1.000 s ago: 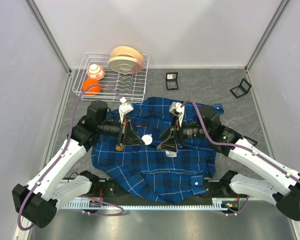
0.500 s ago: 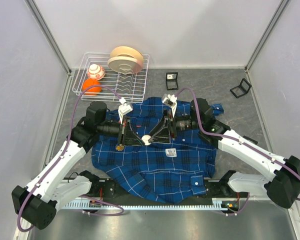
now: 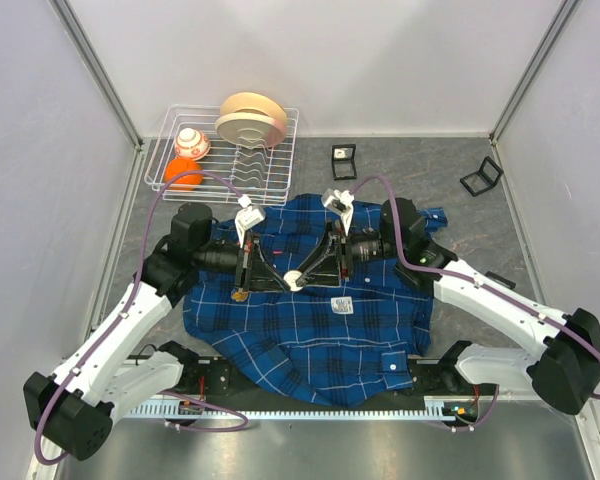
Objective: Remove the brooch from the garment
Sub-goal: Close the brooch securely.
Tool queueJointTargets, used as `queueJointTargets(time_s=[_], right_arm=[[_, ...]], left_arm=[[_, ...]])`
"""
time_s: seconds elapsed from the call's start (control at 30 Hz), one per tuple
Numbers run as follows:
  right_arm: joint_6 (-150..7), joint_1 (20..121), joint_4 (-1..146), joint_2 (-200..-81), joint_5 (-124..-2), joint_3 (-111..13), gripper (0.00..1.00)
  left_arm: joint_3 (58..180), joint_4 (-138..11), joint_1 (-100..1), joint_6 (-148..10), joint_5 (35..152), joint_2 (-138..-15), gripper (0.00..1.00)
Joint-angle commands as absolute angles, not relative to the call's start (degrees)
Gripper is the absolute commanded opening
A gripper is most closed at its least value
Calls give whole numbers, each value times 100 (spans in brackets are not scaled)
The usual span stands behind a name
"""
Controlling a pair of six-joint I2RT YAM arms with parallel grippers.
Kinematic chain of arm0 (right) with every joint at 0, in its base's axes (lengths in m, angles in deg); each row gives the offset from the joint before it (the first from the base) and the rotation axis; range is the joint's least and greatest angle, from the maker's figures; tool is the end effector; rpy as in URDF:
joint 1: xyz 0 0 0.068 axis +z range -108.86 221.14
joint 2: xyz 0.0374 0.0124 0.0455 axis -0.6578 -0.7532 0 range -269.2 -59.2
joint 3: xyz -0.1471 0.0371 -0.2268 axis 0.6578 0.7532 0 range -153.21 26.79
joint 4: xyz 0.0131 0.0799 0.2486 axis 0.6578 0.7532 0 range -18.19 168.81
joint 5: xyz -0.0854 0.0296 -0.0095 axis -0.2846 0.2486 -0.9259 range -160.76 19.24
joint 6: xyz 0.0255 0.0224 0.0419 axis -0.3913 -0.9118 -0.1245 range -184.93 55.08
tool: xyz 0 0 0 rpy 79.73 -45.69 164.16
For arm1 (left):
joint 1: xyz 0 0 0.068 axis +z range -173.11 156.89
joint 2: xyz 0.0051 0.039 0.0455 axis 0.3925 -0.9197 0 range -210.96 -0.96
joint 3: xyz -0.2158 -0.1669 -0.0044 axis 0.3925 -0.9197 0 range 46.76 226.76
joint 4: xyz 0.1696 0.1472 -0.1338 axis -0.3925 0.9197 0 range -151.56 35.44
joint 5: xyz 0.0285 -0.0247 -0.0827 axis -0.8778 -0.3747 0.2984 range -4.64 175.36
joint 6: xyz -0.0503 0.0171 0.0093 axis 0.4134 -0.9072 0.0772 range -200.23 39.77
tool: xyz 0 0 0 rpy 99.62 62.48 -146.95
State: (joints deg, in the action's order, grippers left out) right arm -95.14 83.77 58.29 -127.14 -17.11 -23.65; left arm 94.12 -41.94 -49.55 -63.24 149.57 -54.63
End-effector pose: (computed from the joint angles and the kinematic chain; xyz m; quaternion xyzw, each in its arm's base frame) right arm 0.1772 0.2023 0.3351 -0.3766 0.6154 0.6270 0.2938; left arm 0.1595 -0.1151 0.3197 0.3401 0.6924 -0.5848 0.2508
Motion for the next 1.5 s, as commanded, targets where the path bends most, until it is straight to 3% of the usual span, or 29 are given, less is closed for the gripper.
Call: queueJointTargets(time_s=[0.0, 0.53, 1.47], right_arm=[[-9463, 8385, 5528, -12802, -1582, -2305, 48], [-9718, 8385, 5159, -12960, -1477, -2226, 34], [-9182, 8403, 6091, -13092, -1846, -2419, 12]], left_arm=[[9326, -4714, -4939, -5879, 15269, -5308, 2], [9211, -4917, -4939, -5712, 15321, -5334, 2], [9317, -4952, -4948, -5597, 15304, -5352, 2]])
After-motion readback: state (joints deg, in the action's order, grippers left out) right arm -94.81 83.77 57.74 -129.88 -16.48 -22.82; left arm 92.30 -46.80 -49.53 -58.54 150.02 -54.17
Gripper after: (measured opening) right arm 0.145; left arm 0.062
